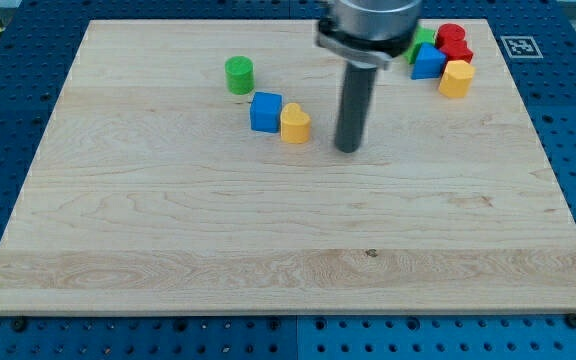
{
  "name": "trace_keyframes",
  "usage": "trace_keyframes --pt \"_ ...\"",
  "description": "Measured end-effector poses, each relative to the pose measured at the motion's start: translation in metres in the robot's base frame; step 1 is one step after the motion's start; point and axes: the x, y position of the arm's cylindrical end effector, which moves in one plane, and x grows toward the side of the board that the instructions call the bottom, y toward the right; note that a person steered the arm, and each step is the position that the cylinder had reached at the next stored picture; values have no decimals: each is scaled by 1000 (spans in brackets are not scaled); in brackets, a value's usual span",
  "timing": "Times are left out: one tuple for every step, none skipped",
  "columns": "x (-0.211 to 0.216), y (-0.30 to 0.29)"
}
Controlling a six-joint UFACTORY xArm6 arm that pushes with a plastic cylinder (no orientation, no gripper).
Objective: Slide the green circle towards the group of blocks
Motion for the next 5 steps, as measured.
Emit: trace_keyframes --pt "0 -52" --pt "0 -96" --pt "-15 -123" --pt "-48 -140" --pt "-121 -140"
